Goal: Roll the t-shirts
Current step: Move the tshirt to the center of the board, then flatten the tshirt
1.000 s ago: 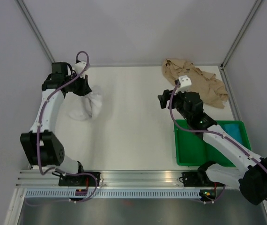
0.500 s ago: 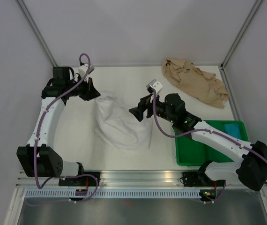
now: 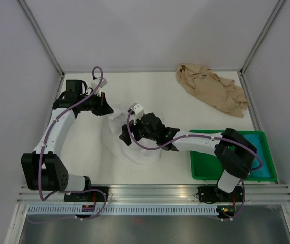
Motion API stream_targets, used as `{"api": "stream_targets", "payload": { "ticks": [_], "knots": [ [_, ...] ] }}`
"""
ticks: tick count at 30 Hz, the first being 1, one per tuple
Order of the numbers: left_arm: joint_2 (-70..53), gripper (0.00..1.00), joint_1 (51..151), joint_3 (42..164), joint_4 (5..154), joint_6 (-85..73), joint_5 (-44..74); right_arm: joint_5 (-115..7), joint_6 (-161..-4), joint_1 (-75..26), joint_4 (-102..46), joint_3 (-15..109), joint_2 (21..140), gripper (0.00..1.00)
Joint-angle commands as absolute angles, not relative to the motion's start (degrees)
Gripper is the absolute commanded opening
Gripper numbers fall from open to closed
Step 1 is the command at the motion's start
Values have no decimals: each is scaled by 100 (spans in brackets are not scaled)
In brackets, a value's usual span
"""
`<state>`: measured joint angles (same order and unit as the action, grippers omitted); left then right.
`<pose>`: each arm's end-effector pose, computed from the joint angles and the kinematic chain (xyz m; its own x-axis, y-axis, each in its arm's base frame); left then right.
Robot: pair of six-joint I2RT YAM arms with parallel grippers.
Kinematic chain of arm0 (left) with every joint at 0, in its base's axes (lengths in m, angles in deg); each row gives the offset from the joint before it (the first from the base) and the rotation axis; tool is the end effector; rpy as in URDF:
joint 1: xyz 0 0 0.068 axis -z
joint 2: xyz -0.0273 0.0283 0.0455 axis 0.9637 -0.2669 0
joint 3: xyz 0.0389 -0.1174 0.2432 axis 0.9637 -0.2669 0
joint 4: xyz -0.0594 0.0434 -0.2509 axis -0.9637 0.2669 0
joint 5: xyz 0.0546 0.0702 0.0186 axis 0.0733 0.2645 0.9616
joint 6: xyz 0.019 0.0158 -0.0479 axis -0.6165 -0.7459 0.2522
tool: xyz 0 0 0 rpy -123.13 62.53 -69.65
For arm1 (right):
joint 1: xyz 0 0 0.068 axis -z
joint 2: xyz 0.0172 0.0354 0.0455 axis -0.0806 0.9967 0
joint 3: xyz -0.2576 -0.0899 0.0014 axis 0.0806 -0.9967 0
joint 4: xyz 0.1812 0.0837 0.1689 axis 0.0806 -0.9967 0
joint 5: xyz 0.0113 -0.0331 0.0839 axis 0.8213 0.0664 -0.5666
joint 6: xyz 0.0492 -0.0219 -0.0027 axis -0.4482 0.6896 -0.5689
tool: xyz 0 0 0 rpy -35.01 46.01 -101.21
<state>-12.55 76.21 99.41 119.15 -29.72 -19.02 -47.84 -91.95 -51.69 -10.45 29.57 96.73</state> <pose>0.2904 -0.0326 0.3106 -0.6246 0.1802 -0.7598 0.6215 0.7038 -0.3440 0.2113 0.3185 0.2271 -0.4406 -0.1485 -0.8854 -0.7510 0.6013 0.2728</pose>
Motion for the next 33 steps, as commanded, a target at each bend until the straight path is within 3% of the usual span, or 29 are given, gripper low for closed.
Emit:
{"api": "stream_targets", "payload": {
  "ticks": [1, 5, 7, 10, 11, 12, 15, 18, 20, 25, 27, 30, 33],
  "knots": [
    [-877, 2, 7628, 9897, 11673, -2782, -2199, -4388, -9818, -5136, 55, 3329, 9778, 98],
    [-780, 2, 7628, 9862, 11673, -2738, -2384, -4326, -10040, -5154, 364, 3732, 10173, 97],
    [-745, 2, 7628, 9880, 11673, -2668, -2437, -4309, -10092, -5163, 294, 3926, 10480, 89],
    [-701, 2, 7619, 9897, 11690, -2615, -2542, -4537, -10198, -5163, 329, 4234, 10710, 57],
    [-675, 2, 7619, 9906, 11708, -2615, -2612, -4607, -10224, -5163, 312, 4365, 10719, 18],
    [-631, 2, 7610, 9923, 11751, -2615, -2630, -4590, -10224, -5163, 198, 4436, 10710, 2],
    [-499, 4, 7540, 10178, 11935, -2650, -2280, -4441, -10032, -5154, 48, 4559, 10447, 0],
    [-289, 73, 7252, 10529, 12050, -2650, -1700, -4501, -9629, -5136, -187, 4936, 10297, 0],
    [-130, 96, 7110, 10705, 12033, -2624, -1392, -4773, -9364, -5128, -661, 5909, 10410, 0],
    [275, 100, 6872, 11248, 12321, -2667, -909, -5433, -8907, -5057, -2262, 8448, 10965, 0],
    [292, 100, 6863, 11399, 12454, -2712, -864, -5451, -8880, -4891, -2500, 8593, 10641, 0],
    [310, 100, 6863, 11567, 12595, -2747, -872, -5609, -9064, -4419, -2536, 7876, 9728, 0],
    [249, 100, 6863, 11629, 12622, -2764, -995, -5820, -9433, -3681, -2238, 6243, 8498, 0]
  ]
}}
